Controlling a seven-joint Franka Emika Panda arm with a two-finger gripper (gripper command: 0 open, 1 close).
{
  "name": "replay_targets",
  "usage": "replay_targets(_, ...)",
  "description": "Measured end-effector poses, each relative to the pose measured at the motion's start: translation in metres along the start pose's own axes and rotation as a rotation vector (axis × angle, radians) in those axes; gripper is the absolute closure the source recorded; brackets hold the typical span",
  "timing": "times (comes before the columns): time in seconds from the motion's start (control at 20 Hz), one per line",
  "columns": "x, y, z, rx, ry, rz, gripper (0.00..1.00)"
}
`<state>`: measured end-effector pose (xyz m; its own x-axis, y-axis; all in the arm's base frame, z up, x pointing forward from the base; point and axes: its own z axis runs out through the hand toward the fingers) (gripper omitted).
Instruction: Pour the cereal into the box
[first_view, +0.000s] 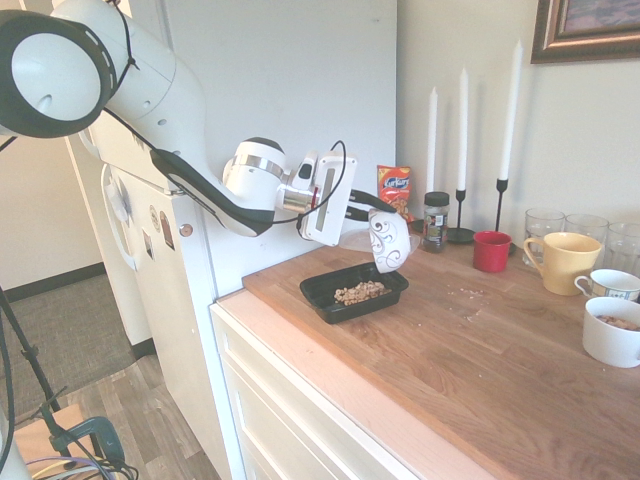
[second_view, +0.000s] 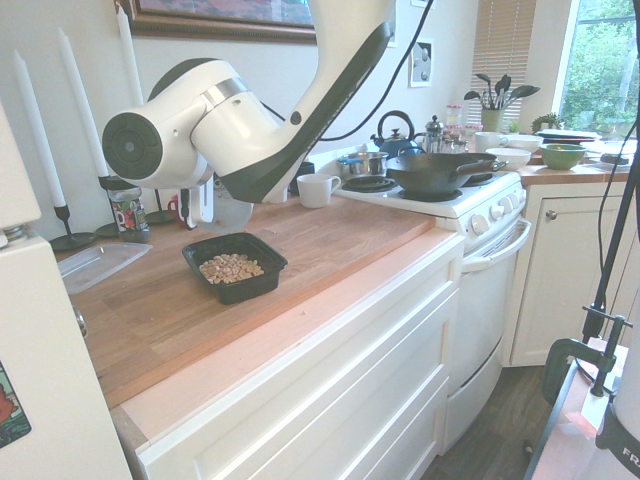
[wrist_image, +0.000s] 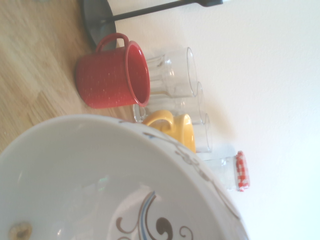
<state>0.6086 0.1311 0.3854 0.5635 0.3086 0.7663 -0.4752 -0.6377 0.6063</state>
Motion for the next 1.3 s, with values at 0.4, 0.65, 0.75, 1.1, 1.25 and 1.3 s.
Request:
replay_targets(0.4, -0.030, 0.000, -0.006, -0.002, 0.065, 0.033, 1.00)
replay_targets(0.65, -0.029, 0.000, -0.007, -0.015, 0.103, 0.051, 1.00)
replay_targets(0.75, -0.027, -0.001, -0.008, -0.025, 0.119, 0.050, 1.00)
replay_targets(1.1, -0.029, -0.021, 0.004, -0.061, 0.166, 0.024, 1.00)
replay_targets(1.25, -0.028, -0.029, 0.003, -0.062, 0.169, 0.024, 1.00)
replay_targets(1.3, -0.026, -0.029, 0.003, -0.063, 0.169, 0.029, 1.00)
